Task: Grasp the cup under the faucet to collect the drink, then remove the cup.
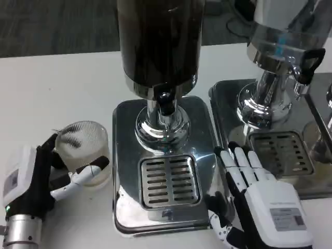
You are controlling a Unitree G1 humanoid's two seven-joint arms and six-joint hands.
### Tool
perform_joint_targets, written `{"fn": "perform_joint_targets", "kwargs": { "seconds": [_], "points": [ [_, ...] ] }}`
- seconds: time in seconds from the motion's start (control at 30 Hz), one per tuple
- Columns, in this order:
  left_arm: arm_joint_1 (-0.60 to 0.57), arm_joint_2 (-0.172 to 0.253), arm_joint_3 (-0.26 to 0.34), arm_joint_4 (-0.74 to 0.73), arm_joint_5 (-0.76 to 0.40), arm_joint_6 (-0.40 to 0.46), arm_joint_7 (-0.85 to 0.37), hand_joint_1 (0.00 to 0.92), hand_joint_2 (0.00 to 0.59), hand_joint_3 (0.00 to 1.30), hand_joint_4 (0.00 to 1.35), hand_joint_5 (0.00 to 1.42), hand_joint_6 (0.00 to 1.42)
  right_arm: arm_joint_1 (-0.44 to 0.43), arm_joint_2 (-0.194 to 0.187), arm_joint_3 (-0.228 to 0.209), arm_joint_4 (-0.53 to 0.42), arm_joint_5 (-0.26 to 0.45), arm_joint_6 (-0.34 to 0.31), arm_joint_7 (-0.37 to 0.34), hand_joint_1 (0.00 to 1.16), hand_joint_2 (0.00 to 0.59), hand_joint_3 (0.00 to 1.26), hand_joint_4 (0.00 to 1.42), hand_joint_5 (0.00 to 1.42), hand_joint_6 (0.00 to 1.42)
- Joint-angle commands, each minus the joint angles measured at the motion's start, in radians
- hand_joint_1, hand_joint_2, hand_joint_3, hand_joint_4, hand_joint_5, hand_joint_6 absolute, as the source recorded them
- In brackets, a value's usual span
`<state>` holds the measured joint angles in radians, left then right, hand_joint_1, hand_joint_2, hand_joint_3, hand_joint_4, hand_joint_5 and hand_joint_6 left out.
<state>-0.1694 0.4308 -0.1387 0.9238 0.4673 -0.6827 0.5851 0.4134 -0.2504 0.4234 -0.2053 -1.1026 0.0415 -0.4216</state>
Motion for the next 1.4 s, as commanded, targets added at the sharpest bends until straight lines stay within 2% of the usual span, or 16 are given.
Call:
{"fn": "perform_joint_targets", "kwargs": {
  "seconds": [0.03, 0.37, 0.8, 0.97, 1.1, 1.23, 1.4],
  "points": [
    [0.012, 0.005, -0.007, 0.011, 0.023, -0.015, 0.027, 0.436, 0.099, 0.4, 0.56, 0.81, 0.79, 0.002, -0.006, -0.001, -0.002, 0.01, 0.0, -0.004, 0.53, 0.493, 0.07, 0.0, 0.02, 0.22],
    [0.013, 0.006, -0.007, 0.014, 0.045, -0.034, 0.083, 0.456, 0.097, 0.45, 0.63, 0.85, 0.88, 0.002, -0.002, 0.0, -0.002, 0.013, 0.001, -0.005, 0.53, 0.493, 0.07, 0.0, 0.03, 0.23],
    [0.012, 0.005, -0.004, 0.012, 0.077, -0.049, 0.144, 0.47, 0.111, 0.49, 0.63, 0.85, 0.9, -0.004, 0.001, -0.001, 0.001, 0.01, 0.004, -0.009, 0.53, 0.493, 0.07, 0.0, 0.03, 0.23],
    [0.005, -0.001, -0.006, 0.014, 0.09, -0.048, 0.159, 0.477, 0.109, 0.49, 0.63, 0.85, 0.91, -0.013, -0.004, -0.01, 0.007, 0.019, 0.002, -0.004, 0.53, 0.493, 0.07, 0.0, 0.03, 0.23],
    [0.004, -0.017, -0.01, 0.008, 0.098, -0.044, 0.176, 0.491, 0.098, 0.5, 0.63, 0.85, 0.92, -0.011, -0.022, -0.02, 0.004, 0.023, -0.004, 0.0, 0.53, 0.493, 0.07, 0.0, 0.03, 0.23],
    [0.002, -0.008, -0.012, 0.016, 0.1, -0.062, 0.176, 0.498, 0.096, 0.5, 0.63, 0.84, 0.92, 0.006, -0.005, -0.007, -0.003, 0.014, 0.012, -0.016, 0.53, 0.493, 0.07, 0.0, 0.03, 0.23],
    [0.003, -0.003, -0.013, -0.005, 0.112, -0.078, 0.189, 0.505, 0.098, 0.5, 0.63, 0.84, 0.92, 0.0, -0.004, -0.003, -0.003, 0.003, 0.012, -0.014, 0.53, 0.493, 0.07, 0.0, 0.03, 0.23]
  ]
}}
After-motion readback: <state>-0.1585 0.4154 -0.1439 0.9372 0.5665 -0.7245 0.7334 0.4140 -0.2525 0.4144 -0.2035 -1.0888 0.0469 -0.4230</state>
